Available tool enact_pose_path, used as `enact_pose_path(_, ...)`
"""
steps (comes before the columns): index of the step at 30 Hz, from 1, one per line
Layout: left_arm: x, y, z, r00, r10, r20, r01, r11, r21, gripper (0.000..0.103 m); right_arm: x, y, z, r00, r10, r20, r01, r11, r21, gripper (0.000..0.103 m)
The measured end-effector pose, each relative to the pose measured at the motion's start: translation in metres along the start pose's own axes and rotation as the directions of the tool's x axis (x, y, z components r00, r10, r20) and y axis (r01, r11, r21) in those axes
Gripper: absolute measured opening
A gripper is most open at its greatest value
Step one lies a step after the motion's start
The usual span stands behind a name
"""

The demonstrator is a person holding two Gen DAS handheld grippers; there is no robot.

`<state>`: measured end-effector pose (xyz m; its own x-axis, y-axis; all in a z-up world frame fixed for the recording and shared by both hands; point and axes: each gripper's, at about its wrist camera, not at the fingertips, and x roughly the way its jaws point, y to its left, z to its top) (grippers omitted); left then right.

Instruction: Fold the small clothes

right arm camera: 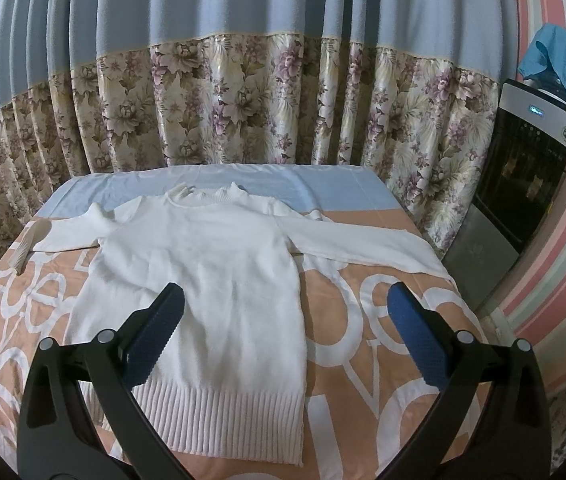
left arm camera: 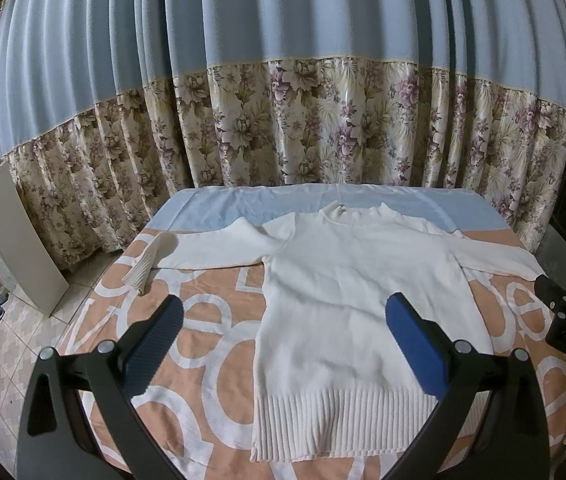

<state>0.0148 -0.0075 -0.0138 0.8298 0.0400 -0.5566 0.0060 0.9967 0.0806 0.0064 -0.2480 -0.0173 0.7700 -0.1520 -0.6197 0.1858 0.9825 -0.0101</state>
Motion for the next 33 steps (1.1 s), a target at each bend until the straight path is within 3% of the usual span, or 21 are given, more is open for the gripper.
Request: enact_pose_path(33,0.003,0.001,0.002,1.000,-0.002,-0.007,0.002,1.000,0.001,0.101,0.008,-0.001,-0.001,1.000,0.000,-0.003,0.000,1.000,-0.003,0.100)
